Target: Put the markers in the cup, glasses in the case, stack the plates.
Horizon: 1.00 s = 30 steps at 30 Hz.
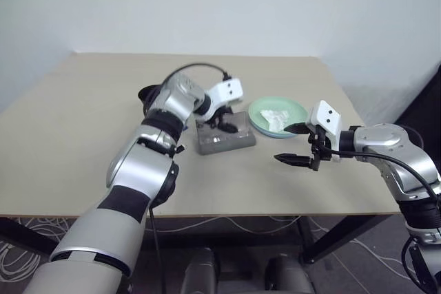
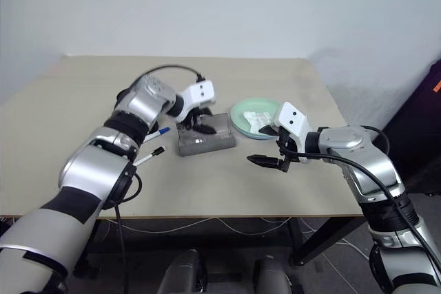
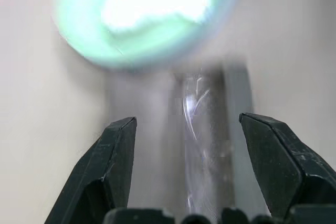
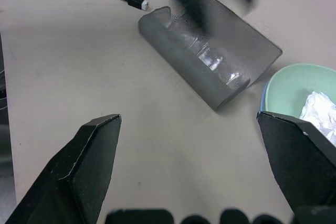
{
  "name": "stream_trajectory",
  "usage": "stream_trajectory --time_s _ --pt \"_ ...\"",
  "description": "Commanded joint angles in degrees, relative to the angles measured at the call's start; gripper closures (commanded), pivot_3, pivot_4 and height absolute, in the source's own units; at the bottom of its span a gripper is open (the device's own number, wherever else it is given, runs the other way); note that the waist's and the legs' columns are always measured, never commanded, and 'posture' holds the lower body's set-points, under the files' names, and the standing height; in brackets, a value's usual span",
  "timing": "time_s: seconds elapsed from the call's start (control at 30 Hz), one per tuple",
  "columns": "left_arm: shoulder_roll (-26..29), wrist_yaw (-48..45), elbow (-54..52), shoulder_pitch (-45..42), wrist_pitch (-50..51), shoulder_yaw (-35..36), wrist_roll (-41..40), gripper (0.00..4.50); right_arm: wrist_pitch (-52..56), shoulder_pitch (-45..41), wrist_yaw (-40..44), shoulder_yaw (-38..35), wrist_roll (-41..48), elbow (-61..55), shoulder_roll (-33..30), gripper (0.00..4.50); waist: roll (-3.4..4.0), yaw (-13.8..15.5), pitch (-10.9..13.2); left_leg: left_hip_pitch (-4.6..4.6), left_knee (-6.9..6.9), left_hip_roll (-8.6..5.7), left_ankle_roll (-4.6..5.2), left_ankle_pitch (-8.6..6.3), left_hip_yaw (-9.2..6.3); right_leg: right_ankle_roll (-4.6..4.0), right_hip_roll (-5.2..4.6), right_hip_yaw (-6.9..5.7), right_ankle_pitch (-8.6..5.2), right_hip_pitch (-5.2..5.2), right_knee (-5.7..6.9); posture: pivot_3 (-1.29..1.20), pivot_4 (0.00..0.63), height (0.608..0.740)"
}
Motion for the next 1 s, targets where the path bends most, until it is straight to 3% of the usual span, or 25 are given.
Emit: stream_trajectory --time_s 0.03,0.13,0.3,0.33,0.5,0.67,1.0 --pt "0.1 3.9 0.4 -2.6 -0.1 2.6 -1.3 1.55 -0.9 -1.9 -0.1 -1.1 0.0 -0.3 0.0 0.00 0.01 0.0 0.0 0.01 0.00 0.00 0.00 0.00 0.00 0.00 0.00 0.00 0.00 0.00 0.00 0.00 0.000 0.649" --pt "0.4 7.0 1.8 -2.7 -0.5 3.3 -0.9 2.42 -1.0 -2.1 0.0 -1.0 -0.1 0.0 0.0 0.00 0.01 -0.1 0.0 0.04 -0.01 0.02 0.00 0.00 -0.01 0.01 0.01 -0.01 0.00 -0.01 0.04 0.00 0.000 0.649" --pt "1.4 17.3 5.5 -1.0 -0.9 3.3 1.2 4.29 -1.3 -2.6 0.1 -0.9 -0.2 0.4 0.2 0.00 0.01 -0.3 0.0 0.03 -0.01 0.02 0.00 0.00 -0.01 0.05 0.02 -0.01 0.03 0.00 0.04 0.00 0.000 0.649" --pt "1.6 20.2 6.2 -0.5 -1.0 3.4 1.5 4.44 -1.3 -2.6 0.1 -0.9 -0.3 0.4 0.2 0.00 0.01 -0.3 0.0 0.03 -0.01 0.01 0.00 0.00 -0.01 0.07 0.02 -0.01 0.04 0.01 0.04 0.00 0.000 0.649" --pt "2.2 29.4 8.3 1.9 -2.5 2.6 3.5 4.44 -1.2 -2.4 0.0 -0.9 -0.2 0.2 0.2 0.00 0.01 -0.2 0.0 0.02 -0.01 0.01 0.00 0.00 -0.02 0.19 0.02 -0.01 0.12 -0.01 0.04 0.00 0.000 0.649" --pt "2.1 32.7 9.3 4.5 -3.2 1.8 5.2 4.44 -1.1 -2.3 -0.2 -1.1 -0.1 -0.1 0.2 0.00 0.00 0.0 0.0 0.00 -0.01 -0.02 -0.01 0.00 0.00 0.19 0.00 0.00 0.13 0.00 0.02 0.00 0.000 0.649" --pt "2.0 25.6 9.0 7.6 -5.4 -0.3 7.9 4.44 -1.0 -2.0 -0.9 -1.2 -0.1 -0.5 0.5 0.00 0.01 0.0 0.0 0.02 -0.01 -0.02 -0.04 -0.02 0.00 0.19 -0.01 -0.01 0.16 0.02 0.02 0.00 0.000 0.649"
